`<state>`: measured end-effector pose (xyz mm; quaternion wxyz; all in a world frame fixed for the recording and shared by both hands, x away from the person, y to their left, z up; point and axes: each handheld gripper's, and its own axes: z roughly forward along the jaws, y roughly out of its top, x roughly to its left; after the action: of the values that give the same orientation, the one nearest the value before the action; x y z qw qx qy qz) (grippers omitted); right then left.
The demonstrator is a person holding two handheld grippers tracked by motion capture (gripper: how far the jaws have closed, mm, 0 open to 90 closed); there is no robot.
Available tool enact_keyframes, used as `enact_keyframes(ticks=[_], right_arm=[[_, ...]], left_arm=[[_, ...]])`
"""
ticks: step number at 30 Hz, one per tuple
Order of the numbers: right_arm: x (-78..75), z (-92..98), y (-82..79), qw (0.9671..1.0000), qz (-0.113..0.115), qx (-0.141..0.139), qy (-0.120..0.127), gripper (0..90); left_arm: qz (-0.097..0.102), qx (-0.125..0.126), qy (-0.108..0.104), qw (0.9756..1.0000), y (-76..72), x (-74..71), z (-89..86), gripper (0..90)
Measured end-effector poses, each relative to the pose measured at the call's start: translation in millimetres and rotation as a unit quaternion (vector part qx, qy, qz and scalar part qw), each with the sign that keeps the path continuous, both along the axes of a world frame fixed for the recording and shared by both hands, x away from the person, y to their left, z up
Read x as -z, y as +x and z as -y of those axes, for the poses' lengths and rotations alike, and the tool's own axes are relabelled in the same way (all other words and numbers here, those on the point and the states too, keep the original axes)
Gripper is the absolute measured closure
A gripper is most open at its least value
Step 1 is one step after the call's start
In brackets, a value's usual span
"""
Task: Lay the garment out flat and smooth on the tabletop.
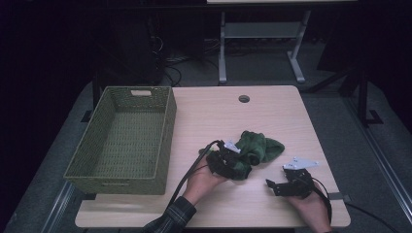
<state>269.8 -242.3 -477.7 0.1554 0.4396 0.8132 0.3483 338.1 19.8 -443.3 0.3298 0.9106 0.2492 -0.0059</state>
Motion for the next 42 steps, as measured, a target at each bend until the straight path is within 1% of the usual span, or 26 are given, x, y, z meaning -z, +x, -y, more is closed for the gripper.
enact_keyframes(ticks=[1,2,4,6,7,8,9,10,16,17,19,21,23,25,26,28,29,30,31,32,33,34,35,36,37,42], right_arm=[[-0.8,-1.8,-1.3,1.0,-0.001,-0.006,0.005,15.3],[-2.6,-7.5,-4.5,0.9998,-0.001,-0.018,0.012,15.8],[-4.2,-13.3,-6.2,0.9992,0.002,-0.035,0.022,17.2],[-4.9,-15.8,-6.8,0.9989,0.001,-0.039,0.027,18.2],[-5.5,-20.0,-7.4,0.9984,-0.001,-0.046,0.033,19.1],[-5.9,-26.5,-7.4,0.9976,-0.002,-0.057,0.039,20.0],[-6.1,-29.8,-7.2,0.9973,-0.005,-0.062,0.041,20.3],[-6.1,-32.9,-6.7,0.9969,-0.006,-0.065,0.044,20.8],[-4.4,-49.4,1.9,0.9956,-0.008,-0.08,0.049,21.8],[-4.1,-51.7,3.6,0.9955,-0.007,-0.081,0.049,21.9],[-3.7,-55.8,6.6,0.9952,-0.008,-0.085,0.048,22.0],[-2.8,-59.0,9.3,0.9951,-0.005,-0.088,0.046,22.4],[-2.9,-61.4,11.3,0.9945,-0.007,-0.089,0.054,23.6],[-2.8,-62.3,12.5,0.9942,-0.005,-0.091,0.057,24.7],[-2.6,-64.1,14.9,0.9941,-0.006,-0.092,0.058,28.6],[-2.0,-64.8,16.3,0.9942,-0.003,-0.091,0.057,30.6],[-1.2,-65.4,17.6,0.9941,-0.004,-0.094,0.054,34.9],[-0.6,-65.9,18.2,0.994,-0.002,-0.096,0.052,39.9],[-0.9,-66.4,18.2,0.9941,0.002,-0.097,0.048,49.3],[-1.1,-66.0,18.3,0.9939,0.004,-0.099,0.048,55.5],[-1.1,-66.0,18.3,0.9939,0.004,-0.099,0.048,55.5],[-3.1,-64.8,17.2,0.9939,0.008,-0.098,0.051,67.9],[-3.8,-63.2,17.1,0.9937,0.012,-0.099,0.05,73.5],[-3.8,-63.2,17.1,0.9937,0.012,-0.099,0.05,73.5],[-6.3,-61.0,16.5,0.994,0.01,-0.097,0.05,77.0],[-11.4,-52.3,16.0,0.9939,-0.003,-0.1,0.047,77.9]], left_arm=[[0.002,0.001,0.002,1.0,0.7,0.5,-0.1,57.6],[0.011,0.006,0.01,0.9999,2.4,1.3,-0.8,62.3],[0.012,0.004,0.012,0.9998,3.0,2.2,-0.6,67.7],[0.011,-0.003,0.007,0.9999,2.7,3.3,0.3,75.3],[0.01,0.002,0.011,0.9999,3.7,3.3,-0.4,75.3],[0.002,0.002,0.008,1.0,5.0,3.8,-1.3,83.0],[0.002,0.002,0.008,1.0,5.0,3.8,-1.3,84.7],[-0.002,0.002,0.004,1.0,5.3,3.6,-1.6,85.8],[-0.005,0.009,0.002,0.9999,4.3,-2.9,-2.3,86.9],[-0.006,0.003,-0.004,1.0,3.3,-4.4,-1.9,86.9],[-0.004,0.009,-0.004,0.9999,3.3,-8.1,-3.5,86.9],[-0.005,0.008,-0.012,0.9999,2.2,-12.3,-5.1,86.9],[-0.005,0.005,-0.018,0.9998,1.9,-14.2,-6.2,86.8],[-0.003,0.011,-0.014,0.9998,2.5,-15.4,-7.3,86.9],[-0.004,0.01,-0.016,0.9998,2.3,-15.9,-7.7,86.8],[-0.007,0.005,-0.022,0.9997,1.3,-16.9,-7.7,86.8],[-0.006,0.005,-0.023,0.9997,1.0,-17.5,-8.0,86.8],[-0.006,0.005,-0.024,0.9997,0.8,-17.8,-8.2,86.8],[-0.006,0.006,-0.025,0.9997,1.1,-18.1,-8.7,86.8],[-0.006,0.006,-0.025,0.9997,1.1,-18.1,-8.7,86.8],[-0.006,0.004,-0.026,0.9996,1.1,-18.3,-9.1,86.8],[-0.007,0.005,-0.026,0.9996,1.4,-18.5,-9.5,86.8],[-0.007,0.007,-0.029,0.9995,1.8,-18.8,-10.2,86.8],[-0.007,0.007,-0.029,0.9995,1.8,-18.8,-10.2,86.8],[-0.011,0.005,-0.034,0.9993,1.1,-20.2,-11.0,86.9],[-0.008,0.003,-0.047,0.9989,-0.7,-26.2,-14.4,86.9]])
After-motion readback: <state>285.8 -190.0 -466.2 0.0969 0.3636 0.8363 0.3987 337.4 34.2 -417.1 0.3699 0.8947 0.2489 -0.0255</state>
